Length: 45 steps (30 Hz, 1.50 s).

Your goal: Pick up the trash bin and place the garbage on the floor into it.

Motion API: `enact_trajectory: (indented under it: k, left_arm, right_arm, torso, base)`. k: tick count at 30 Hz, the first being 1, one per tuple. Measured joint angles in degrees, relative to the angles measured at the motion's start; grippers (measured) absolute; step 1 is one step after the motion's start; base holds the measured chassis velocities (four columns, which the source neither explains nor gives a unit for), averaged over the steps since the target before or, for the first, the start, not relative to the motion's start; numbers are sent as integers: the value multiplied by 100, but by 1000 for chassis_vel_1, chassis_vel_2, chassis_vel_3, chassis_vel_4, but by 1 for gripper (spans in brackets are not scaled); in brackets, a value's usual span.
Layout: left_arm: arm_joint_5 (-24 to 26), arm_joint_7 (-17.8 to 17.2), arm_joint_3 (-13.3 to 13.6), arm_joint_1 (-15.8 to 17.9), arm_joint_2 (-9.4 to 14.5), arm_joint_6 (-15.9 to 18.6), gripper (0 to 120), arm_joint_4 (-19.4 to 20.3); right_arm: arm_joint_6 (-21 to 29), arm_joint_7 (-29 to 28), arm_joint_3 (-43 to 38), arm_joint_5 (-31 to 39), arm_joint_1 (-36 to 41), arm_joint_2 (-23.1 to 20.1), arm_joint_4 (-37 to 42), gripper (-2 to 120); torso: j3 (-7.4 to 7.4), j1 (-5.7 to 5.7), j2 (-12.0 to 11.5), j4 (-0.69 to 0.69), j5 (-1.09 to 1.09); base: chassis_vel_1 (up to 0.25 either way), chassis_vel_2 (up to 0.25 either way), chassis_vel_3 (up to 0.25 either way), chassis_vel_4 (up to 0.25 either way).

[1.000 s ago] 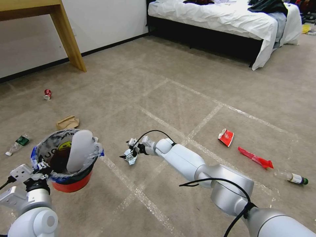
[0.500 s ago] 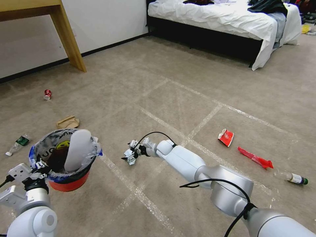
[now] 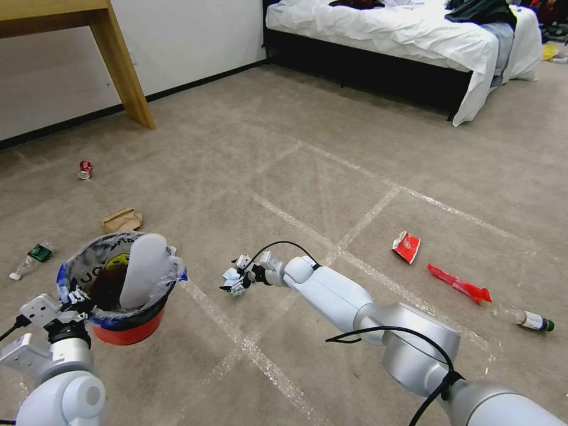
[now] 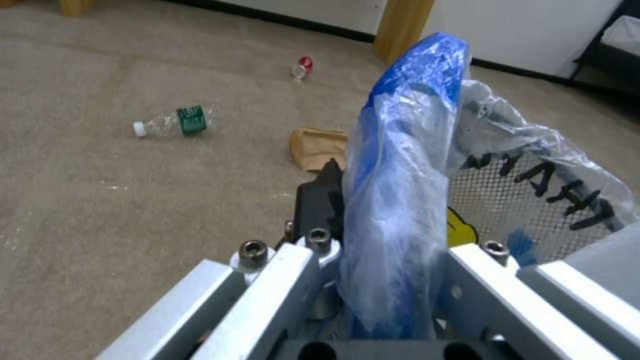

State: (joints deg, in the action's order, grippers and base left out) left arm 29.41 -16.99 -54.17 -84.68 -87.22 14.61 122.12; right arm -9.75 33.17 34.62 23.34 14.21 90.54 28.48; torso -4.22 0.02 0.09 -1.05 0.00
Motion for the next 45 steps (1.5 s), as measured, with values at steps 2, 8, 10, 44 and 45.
enact_trajectory:
  k: [2,8,10,44,45]
  left_arm:
    - [-4,-14,13,10,0,-6,4,0]
    - [-26,-49,20,54,8,-6,4,-9]
    - [-42,-49,20,61,13,-8,4,-26]
    - [-159,-102,133,201,75,-40,4,-306]
    - [-154,-103,133,204,80,-37,4,-317]
  right_arm:
    - [-8,1,-6,-3,8,-2,-6,100]
    - [-13,4,-12,-6,12,5,-36,100]
    - [-13,7,-12,-6,4,12,-42,100]
    - [85,414,-168,343,78,28,-134,100]
    - [83,413,-143,346,80,28,-142,100]
  torso:
    - [8,0,-7,0,0]
    - [20,-1,-9,0,1]
    - [20,0,-9,0,0]
    - [16,-2,-9,0,0]
    - [15,-2,-10,0,0]
  base:
    - [0,0,0,0]
    - [0,0,0,0]
    - [0,0,0,0]
    - [0,0,0,0]
    - [-44,33,64,-42]
